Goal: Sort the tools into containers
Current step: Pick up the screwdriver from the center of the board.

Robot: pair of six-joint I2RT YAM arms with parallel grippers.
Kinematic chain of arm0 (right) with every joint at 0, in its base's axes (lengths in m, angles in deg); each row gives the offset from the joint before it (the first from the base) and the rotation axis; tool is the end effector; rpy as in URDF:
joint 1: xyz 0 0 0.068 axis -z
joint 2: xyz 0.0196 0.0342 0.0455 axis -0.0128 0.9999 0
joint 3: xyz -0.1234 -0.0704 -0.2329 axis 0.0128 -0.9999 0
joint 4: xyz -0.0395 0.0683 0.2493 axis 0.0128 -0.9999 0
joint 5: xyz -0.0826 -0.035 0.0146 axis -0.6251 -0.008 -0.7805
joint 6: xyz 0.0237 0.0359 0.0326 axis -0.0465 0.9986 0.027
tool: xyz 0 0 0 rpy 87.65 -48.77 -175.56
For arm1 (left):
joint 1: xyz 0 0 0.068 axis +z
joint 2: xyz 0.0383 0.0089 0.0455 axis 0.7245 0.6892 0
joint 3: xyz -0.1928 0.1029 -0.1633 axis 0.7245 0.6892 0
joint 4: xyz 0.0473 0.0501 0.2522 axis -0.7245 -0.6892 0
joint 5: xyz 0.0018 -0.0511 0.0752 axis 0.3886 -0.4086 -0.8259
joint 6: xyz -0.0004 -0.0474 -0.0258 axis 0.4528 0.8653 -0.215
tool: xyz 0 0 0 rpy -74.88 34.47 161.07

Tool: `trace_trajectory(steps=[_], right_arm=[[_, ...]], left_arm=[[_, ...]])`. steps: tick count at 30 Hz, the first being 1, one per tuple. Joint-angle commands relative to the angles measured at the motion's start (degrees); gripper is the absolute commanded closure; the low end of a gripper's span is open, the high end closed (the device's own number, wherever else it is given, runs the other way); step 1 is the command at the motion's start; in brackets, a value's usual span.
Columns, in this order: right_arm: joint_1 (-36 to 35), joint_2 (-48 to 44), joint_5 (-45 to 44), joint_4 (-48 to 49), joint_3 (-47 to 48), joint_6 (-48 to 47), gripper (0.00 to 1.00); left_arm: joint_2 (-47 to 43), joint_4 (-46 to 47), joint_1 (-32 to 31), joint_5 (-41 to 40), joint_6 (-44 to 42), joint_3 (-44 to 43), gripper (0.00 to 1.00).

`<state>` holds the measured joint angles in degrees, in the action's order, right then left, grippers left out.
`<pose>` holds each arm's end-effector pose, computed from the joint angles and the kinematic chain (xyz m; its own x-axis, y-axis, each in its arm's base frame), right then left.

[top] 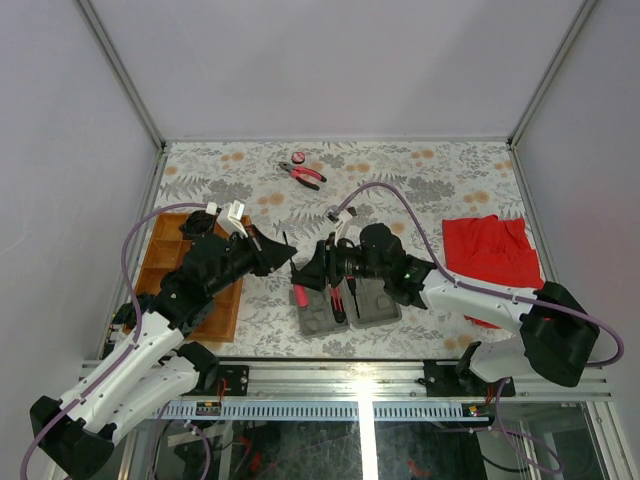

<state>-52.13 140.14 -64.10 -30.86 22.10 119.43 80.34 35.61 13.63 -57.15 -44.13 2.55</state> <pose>0.1759 0.2557 0.2747 -0.6789 0.0714 -0.7308 -0.6966 0.2520 0.6718 0.1480 -0.1031 0.3010 -0.6006 -0.4066 -0.6885 0.3727 0.6195 -0.6909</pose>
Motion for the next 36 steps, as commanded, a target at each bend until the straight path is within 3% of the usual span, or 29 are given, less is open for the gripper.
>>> trace_trajectory(steps=[1, 12, 19, 28, 36], right_arm=[[-0.4, -2.7, -0.6, 0.9, -1.1, -1.1, 0.46], [-0.4, -4.0, 2.1, 1.3, -2.4, -0.9, 0.40], [-0.4, -2.2, 4.5, 1.9, -1.3, -0.7, 0.43], [-0.4, -0.7, 6.3, 4.2, -1.0, 0.4, 0.55], [-0.4, -0.4, 3.9, 5.8, -1.6, 1.6, 0.81]], left_arm=[[-0.8, 1.4, -0.2, -1.9, -0.8, -1.7, 1.00], [-1.1, 1.0, -0.1, -3.6, -0.4, -1.5, 1.00], [-1.0, 0.8, -0.2, -4.6, -0.4, -1.8, 1.00], [-0.6, 0.9, -0.2, -5.1, -0.3, -2.0, 1.00], [-1.0, 0.5, -0.2, -5.6, 0.0, -1.6, 0.99]])
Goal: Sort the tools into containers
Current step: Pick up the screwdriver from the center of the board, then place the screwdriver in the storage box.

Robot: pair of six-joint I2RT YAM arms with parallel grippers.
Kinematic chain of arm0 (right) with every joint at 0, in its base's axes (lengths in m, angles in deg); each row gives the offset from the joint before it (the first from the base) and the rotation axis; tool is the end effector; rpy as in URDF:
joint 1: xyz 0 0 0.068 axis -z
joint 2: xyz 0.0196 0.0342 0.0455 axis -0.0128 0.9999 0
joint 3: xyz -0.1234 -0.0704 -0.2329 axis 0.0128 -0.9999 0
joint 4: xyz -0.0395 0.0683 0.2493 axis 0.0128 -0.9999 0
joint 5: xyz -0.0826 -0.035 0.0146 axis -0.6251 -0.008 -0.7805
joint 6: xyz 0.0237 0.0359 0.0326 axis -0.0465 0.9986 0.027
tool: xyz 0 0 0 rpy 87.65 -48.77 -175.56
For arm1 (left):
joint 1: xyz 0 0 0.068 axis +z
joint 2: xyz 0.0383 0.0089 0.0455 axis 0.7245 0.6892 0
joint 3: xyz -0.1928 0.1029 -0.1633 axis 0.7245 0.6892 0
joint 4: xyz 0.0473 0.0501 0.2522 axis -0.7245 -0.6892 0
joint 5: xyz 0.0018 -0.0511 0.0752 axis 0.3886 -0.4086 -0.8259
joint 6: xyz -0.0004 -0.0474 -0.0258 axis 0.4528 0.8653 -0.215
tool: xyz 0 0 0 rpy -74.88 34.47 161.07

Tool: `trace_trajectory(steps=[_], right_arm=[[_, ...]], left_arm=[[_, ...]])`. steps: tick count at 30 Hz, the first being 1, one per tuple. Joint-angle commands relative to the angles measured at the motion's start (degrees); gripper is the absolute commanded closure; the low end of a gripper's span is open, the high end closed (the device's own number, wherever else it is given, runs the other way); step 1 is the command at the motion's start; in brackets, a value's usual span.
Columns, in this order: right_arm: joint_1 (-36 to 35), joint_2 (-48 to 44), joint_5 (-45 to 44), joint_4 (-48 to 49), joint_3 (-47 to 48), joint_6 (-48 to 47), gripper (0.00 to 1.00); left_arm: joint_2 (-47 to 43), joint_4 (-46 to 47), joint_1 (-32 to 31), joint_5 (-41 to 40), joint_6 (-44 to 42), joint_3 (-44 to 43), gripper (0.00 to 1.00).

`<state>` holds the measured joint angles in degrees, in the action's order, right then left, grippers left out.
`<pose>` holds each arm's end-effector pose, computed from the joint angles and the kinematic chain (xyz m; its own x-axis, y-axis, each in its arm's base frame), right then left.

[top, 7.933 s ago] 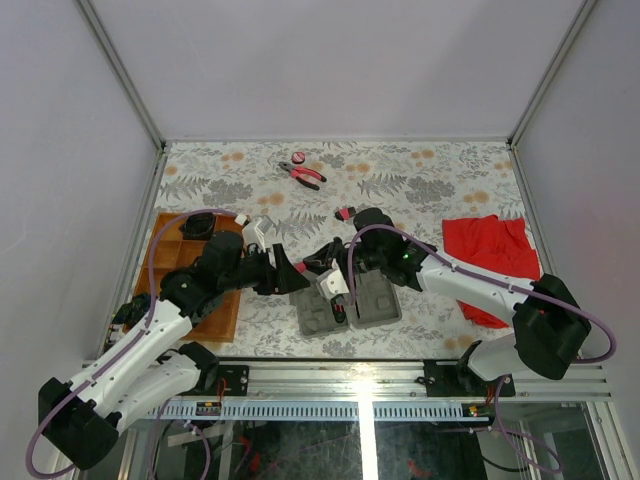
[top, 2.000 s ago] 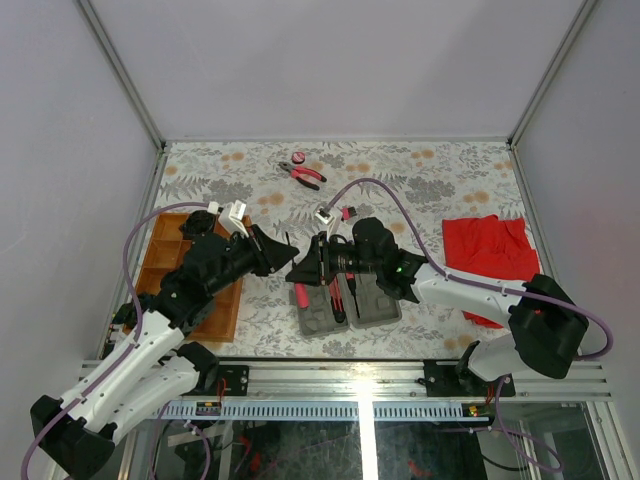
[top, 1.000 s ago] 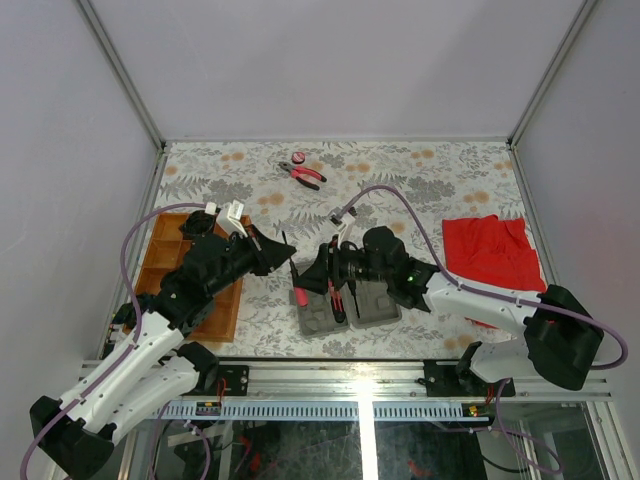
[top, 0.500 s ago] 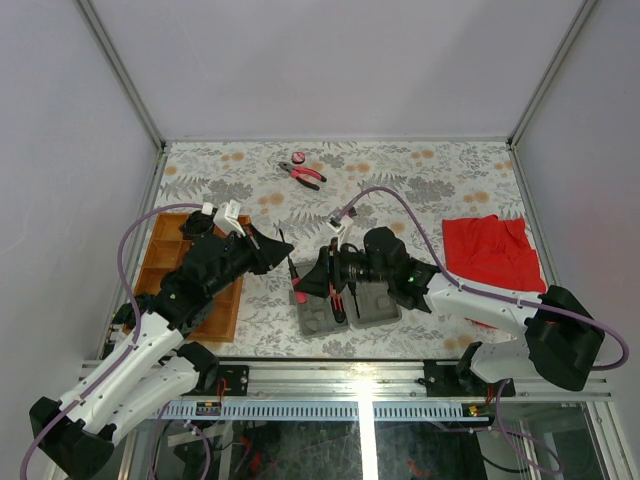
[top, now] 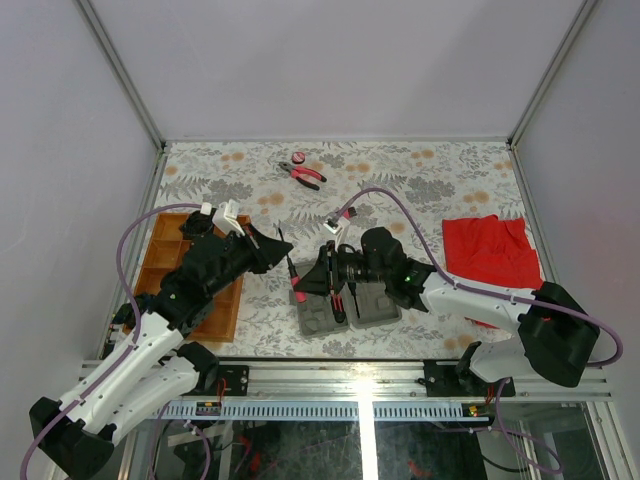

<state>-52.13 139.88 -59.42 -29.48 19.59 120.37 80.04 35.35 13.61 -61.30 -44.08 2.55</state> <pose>0.1701 0.2524 0.2638 -0.7069 0.0153 -0.7071 -0.6909 0.1987 0.6950 0.1487 -0.1006 0.3013 -0.5646 -0.4389 -0.6989 0.3339 0.6530 -0.6798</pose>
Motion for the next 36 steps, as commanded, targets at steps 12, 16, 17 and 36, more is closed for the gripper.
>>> trace_trajectory(steps=[12, 16, 17, 36], right_arm=[[-0.4, -3.3, -17.0, -15.2, 4.7, -2.8, 1.00], [-0.3, -3.7, -21.4, -22.4, 6.8, -4.8, 1.00], [-0.3, -3.8, -23.1, -24.3, 7.2, -5.0, 1.00], [13.2, -4.9, -20.5, -35.9, 2.1, -3.3, 1.00]], left_arm=[[-2.3, -3.4, -0.2, -6.1, -0.2, -1.5, 0.53], [-2.5, -5.3, -0.2, -7.6, -0.1, -1.5, 0.58], [-2.5, -5.7, -0.2, -7.7, 0.0, -1.5, 0.58], [3.9, -15.1, -0.2, -11.2, 1.0, 0.1, 0.53]])
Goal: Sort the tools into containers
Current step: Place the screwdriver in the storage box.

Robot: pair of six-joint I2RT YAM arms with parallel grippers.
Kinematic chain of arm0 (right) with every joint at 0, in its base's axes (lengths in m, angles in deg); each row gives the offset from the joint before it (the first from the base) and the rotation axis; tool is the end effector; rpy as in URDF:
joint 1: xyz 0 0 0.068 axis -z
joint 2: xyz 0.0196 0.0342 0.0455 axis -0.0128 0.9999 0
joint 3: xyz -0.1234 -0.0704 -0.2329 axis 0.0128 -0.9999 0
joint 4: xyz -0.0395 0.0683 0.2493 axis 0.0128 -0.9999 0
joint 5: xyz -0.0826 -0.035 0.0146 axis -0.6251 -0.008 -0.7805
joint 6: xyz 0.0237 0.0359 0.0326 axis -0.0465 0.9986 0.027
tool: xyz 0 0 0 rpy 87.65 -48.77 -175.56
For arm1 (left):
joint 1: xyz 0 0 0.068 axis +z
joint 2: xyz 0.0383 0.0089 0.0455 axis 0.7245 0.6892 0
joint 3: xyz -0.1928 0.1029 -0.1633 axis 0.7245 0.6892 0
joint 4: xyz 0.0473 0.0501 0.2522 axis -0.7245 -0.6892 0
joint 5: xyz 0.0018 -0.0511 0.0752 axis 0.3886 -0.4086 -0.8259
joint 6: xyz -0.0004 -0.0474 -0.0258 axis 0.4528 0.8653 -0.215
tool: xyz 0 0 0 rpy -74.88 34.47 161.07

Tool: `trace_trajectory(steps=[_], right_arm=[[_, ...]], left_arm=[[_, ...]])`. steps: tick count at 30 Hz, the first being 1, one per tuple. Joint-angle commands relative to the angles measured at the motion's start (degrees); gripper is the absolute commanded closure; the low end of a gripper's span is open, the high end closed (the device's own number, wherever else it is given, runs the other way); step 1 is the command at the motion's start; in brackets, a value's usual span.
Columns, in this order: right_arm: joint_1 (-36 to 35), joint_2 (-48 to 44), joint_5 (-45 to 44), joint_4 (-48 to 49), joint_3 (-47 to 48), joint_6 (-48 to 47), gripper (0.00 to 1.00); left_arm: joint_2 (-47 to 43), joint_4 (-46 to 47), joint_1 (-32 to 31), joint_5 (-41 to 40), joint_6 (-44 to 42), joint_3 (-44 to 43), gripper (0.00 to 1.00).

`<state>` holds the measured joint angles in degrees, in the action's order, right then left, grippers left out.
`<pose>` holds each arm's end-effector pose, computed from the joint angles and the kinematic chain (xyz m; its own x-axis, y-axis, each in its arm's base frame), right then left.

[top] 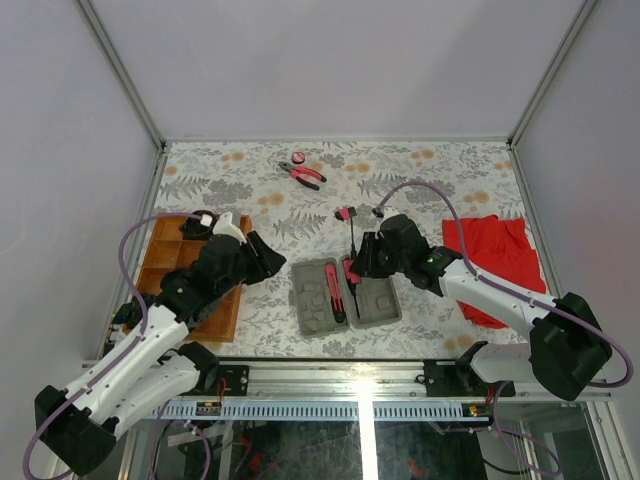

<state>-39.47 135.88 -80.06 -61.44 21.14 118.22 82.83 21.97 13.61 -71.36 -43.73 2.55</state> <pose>0.2104 0.1838 0.2355 -0.7901 0.1376 -0.5973 -0.2948 0.7690 0.5672 0.1516 -0.0950 0.2697 -0.6349 -0.4021 -0.6598 0.0803 0.8150 -0.5739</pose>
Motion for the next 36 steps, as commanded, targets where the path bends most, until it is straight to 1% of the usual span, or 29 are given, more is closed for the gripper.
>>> trace_trajectory(steps=[1, 6, 15, 22, 29, 33, 36], right_arm=[[0.6, -1.0, -0.8, -4.9, 0.4, -1.5, 1.00], [0.6, -2.0, -2.4, -7.1, -1.6, -2.4, 1.00], [0.6, -0.1, 0.8, -13.5, -1.2, -5.9, 1.00], [0.6, 1.3, 4.2, -11.3, -3.7, -4.6, 1.00], [0.6, 4.5, 7.2, -7.9, -4.4, -3.2, 1.00], [0.6, 5.9, 7.9, -7.7, -4.5, -3.0, 1.00], [0.6, 6.5, 7.3, -8.5, -4.5, -2.8, 0.95]], left_arm=[[1.4, -1.5, -0.1, -0.6, 0.8, 0.8, 0.52], [4.7, 0.5, -0.2, 3.3, 1.4, 4.2, 0.48], [11.1, 7.7, -0.1, 7.9, 1.7, 8.2, 0.47], [14.3, 12.7, -0.1, 10.3, 2.0, 9.3, 0.46], [17.5, 15.0, -0.2, 10.9, 1.7, 9.9, 0.46], [18.3, 16.0, -0.1, 11.1, 1.9, 10.5, 0.46], [18.8, 16.8, -0.1, 11.4, 2.1, 10.9, 0.46]])
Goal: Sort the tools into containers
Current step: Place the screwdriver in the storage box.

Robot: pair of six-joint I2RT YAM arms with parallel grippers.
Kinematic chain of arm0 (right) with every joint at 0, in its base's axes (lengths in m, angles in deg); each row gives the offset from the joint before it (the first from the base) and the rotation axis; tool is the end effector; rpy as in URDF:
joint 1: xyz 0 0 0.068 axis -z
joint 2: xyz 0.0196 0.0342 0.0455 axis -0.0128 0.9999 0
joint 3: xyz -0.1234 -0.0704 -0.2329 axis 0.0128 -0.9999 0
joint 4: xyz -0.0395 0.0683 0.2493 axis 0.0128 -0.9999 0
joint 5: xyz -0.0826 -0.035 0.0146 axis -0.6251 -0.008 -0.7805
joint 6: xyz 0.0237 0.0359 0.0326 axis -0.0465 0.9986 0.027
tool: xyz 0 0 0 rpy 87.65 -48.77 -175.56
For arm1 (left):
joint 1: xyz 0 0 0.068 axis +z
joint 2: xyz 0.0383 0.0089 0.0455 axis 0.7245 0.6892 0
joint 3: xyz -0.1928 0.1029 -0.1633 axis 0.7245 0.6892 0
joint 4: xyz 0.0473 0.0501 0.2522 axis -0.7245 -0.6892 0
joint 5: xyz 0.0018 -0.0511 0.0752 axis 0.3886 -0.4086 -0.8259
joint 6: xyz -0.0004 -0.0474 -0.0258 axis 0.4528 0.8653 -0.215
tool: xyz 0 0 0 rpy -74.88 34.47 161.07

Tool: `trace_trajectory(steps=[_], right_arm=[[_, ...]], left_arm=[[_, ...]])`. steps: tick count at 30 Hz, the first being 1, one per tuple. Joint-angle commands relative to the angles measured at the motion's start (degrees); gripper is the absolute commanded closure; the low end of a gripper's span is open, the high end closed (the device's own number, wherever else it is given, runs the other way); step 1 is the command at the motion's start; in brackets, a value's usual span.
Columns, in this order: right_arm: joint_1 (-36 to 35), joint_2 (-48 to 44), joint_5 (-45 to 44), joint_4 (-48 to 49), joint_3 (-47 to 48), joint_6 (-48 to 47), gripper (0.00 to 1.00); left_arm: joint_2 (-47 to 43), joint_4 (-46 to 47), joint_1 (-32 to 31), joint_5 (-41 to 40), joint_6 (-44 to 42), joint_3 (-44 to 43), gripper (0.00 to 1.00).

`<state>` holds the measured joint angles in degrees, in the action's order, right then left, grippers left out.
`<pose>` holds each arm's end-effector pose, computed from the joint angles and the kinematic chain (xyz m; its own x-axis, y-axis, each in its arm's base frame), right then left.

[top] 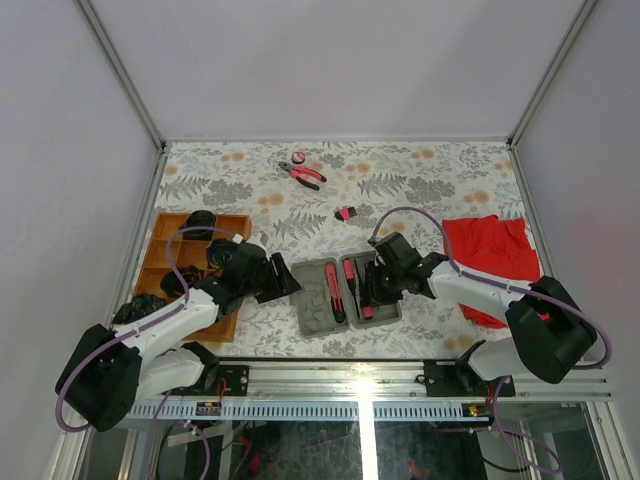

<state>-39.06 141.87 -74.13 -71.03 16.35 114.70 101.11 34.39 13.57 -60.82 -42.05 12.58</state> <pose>0.1954 0.1735 0.1708 -0.9317 -0.0531 -0.3592 -0.2339 0.8445 0.4818 0.1737 -0.1172 0.1733 -0.8503 -0.2837 -0.4433 0.0138 0.8300 -0.5575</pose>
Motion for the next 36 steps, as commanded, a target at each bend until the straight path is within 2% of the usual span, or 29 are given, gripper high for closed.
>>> trace_trajectory(steps=[1, 8, 16, 27, 36], right_arm=[[0.2, 0.5, 0.8, 0.7, 0.3, 0.7, 0.93], [0.2, 1.1, -2.0, -1.1, -0.2, 1.1, 0.86], [0.2, 3.6, -5.8, -2.3, 0.7, -0.4, 0.82], [0.2, 8.7, -3.6, 1.6, 5.3, -3.5, 0.79], [0.2, 7.1, -3.8, 0.8, 5.9, -3.7, 0.76]], left_arm=[[0.7, 4.6, -0.1, 1.0, 0.5, 0.9, 0.46], [1.7, 5.3, -0.1, 0.8, 0.5, 1.6, 0.46], [3.0, 6.4, -0.1, 0.6, 1.0, 2.9, 0.50], [3.6, 5.2, 0.9, -1.7, 2.4, 3.4, 0.57], [3.9, 5.9, 1.5, -1.5, 2.5, 4.3, 0.59]])
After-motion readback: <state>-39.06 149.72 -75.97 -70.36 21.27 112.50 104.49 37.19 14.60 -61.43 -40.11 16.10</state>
